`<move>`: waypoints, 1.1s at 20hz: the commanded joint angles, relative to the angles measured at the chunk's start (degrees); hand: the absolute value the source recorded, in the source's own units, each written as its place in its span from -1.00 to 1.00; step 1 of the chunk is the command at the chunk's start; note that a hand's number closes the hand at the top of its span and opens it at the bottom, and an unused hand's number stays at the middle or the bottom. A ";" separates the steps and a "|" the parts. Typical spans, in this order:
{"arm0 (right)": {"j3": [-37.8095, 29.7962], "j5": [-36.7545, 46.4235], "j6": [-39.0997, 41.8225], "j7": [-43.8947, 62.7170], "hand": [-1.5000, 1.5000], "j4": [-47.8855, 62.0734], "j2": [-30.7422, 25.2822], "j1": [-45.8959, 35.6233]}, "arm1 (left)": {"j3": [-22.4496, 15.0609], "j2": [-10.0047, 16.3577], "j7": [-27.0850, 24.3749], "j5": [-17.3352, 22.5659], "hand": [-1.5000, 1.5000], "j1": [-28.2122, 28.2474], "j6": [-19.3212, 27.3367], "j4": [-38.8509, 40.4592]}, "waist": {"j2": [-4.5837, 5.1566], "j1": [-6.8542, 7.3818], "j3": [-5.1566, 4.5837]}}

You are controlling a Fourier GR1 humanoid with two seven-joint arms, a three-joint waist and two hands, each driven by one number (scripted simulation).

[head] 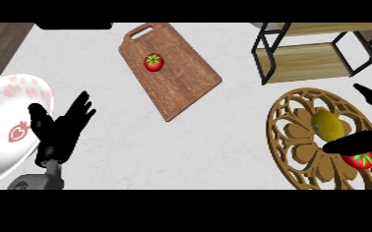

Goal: Pick the lemon from the placemat and place it in the tiered shelf

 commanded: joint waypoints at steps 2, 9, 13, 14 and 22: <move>1.43 5.41 0.01 0.17 -1.00 4.12 3.84 -1.48 | -0.26 -0.89 -0.40 -1.12 0.00 2.75 -1.26 1.55 | 0.38 0.12 -0.36; 0.84 10.86 -0.76 -3.84 -1.00 5.82 4.52 2.91 | 2.62 0.31 -1.79 0.07 0.00 1.58 -4.68 5.29 | 0.36 -0.30 -0.37; -0.02 13.84 -1.85 -6.84 -1.00 13.78 7.90 -3.96 | 0.62 -2.55 3.56 -1.66 0.00 1.50 -0.72 -0.16 | 0.39 0.25 -0.34; -0.64 13.55 -1.94 -6.77 -1.00 8.19 8.07 0.39 | 1.58 -2.07 0.82 -1.71 0.00 2.45 -2.28 1.36 | 0.31 -0.17 -0.36; -3.67 15.51 -0.62 -14.55 -1.00 17.28 9.91 -3.93 | 3.31 -2.85 -0.86 -2.61 0.00 1.45 -3.58 4.92 | 0.38 -0.14 -0.37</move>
